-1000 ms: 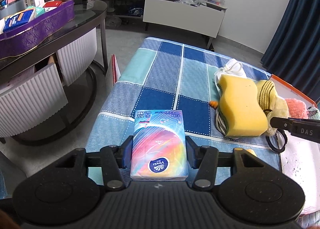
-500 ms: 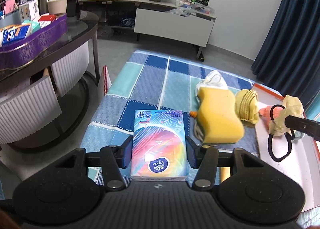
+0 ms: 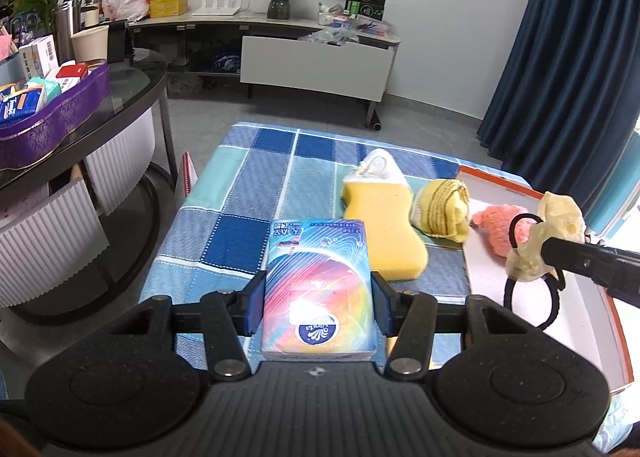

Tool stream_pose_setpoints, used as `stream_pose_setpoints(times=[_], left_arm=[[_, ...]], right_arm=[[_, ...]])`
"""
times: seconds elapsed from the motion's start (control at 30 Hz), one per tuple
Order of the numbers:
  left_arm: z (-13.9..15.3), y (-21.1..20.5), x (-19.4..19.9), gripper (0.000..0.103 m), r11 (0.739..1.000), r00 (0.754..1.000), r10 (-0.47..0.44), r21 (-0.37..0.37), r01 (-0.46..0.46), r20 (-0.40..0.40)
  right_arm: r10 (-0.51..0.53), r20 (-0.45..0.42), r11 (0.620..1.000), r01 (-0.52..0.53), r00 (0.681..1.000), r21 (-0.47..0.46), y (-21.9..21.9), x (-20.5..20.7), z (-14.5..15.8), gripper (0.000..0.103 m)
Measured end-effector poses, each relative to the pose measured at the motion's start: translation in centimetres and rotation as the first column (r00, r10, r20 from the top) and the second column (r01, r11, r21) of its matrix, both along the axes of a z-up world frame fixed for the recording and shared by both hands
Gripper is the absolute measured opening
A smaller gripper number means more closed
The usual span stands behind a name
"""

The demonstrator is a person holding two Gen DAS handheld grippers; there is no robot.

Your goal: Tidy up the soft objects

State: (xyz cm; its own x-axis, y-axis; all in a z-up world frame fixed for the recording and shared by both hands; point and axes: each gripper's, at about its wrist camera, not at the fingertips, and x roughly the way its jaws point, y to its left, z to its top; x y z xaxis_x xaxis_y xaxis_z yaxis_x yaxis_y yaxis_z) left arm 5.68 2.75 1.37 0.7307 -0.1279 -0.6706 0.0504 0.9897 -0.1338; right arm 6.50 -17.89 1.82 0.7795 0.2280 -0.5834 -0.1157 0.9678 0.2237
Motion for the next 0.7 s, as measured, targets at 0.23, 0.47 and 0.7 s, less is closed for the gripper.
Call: stream_pose_setpoints(times=[0.23, 0.47, 0.7], left_arm=[[0.4, -0.6, -1.0, 0.053, 1.0, 1.0, -0.021, 0.009, 0.021, 0.013], [0.5, -1.1, -1.9, 0.053, 0.999, 0.999, -0.036, 0.016, 0.035, 0.017], [0.6, -1.6, -2.5, 0.053, 0.998, 0.998, -0.054, 0.023, 0.053, 0.025]], right_arm=[[-0.021, 0.012, 1.0, 0.021, 1.0, 0.002, -0.3, -1.6, 0.4, 0.011], [-0.039, 0.015, 0.999, 0.039, 0.999, 0.005, -0.5, -2.9, 0.3, 0.011], [-0.059, 0.022, 0.998, 0.059, 0.998, -0.006, -0.7, -4.2, 0.5, 0.011]])
